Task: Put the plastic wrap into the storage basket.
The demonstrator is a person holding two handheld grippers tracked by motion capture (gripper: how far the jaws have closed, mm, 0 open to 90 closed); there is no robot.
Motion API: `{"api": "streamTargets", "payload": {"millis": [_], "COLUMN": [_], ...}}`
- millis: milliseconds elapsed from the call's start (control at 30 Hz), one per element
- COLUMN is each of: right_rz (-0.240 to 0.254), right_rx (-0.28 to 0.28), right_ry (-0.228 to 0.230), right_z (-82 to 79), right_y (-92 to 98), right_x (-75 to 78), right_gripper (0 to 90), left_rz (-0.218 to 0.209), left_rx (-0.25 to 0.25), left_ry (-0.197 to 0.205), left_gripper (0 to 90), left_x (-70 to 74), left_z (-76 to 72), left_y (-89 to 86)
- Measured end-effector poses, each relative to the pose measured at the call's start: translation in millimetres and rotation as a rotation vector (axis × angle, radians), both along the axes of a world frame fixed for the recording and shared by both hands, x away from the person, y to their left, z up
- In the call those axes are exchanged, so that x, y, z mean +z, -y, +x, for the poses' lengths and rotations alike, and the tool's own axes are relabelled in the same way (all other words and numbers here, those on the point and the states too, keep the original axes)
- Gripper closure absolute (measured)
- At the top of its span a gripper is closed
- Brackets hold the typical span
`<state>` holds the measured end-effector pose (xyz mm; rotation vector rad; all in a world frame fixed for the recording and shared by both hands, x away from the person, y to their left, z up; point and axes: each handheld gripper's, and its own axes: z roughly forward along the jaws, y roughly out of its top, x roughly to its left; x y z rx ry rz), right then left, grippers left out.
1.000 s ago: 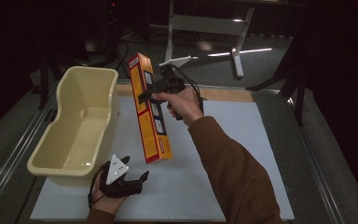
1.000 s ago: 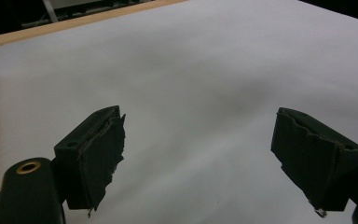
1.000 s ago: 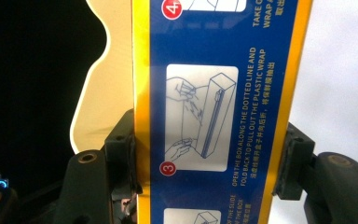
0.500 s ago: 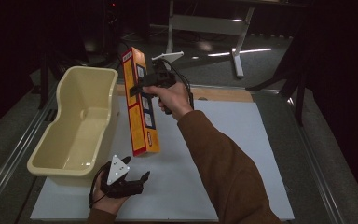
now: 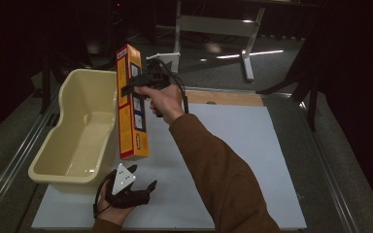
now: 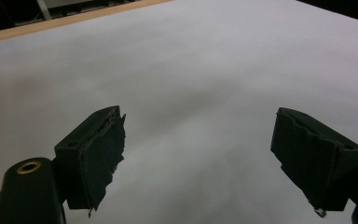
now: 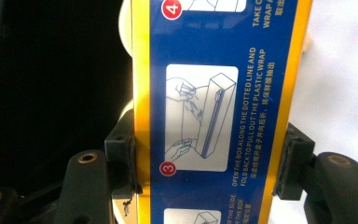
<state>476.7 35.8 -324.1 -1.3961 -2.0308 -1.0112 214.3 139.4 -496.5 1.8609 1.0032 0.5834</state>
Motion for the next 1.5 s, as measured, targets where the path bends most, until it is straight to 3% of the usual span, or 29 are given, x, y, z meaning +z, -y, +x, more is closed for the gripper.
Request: {"api": "streamTargets", "payload": {"millis": [333,633,967,1133,1233,1500], "right_rz": [0.082,0.104,0.139,0.109,0.116,0.110], "right_rx": [-0.044,-0.028,-0.050,-0.064,-0.086,-0.093], "right_ry": [-0.055,-0.032,-0.092,-0.091,-0.105,-0.104], "right_z": [-3.1,-12.3,-16.4,-18.0,-17.6,-19.9], "right_y": [-19.6,-44.5,-73.6,-85.8,-89.0,-97.0], "right_x": [-6.0,0.2,-20.2,-31.7,-38.4,-43.2], "right_gripper": [39.2,39.1,39.1,39.1,39.1,39.0], "left_rz": [-0.001,0.005,0.010,0.002,0.001,0.000], "left_rx": [-0.003,-0.010,-0.012,-0.008,-0.006,-0.003], "left_ry": [0.005,0.011,0.018,0.017,0.021,0.019], "left_gripper": [17.2,17.2,17.1,17.2,17.1,17.2], "left_x": [-0.1,0.4,1.4,1.1,1.5,1.0], "left_z": [-1.1,-1.4,-2.5,-2.8,-3.5,-3.5], "left_y": [1.1,2.4,2.5,2.3,1.5,0.9]}}
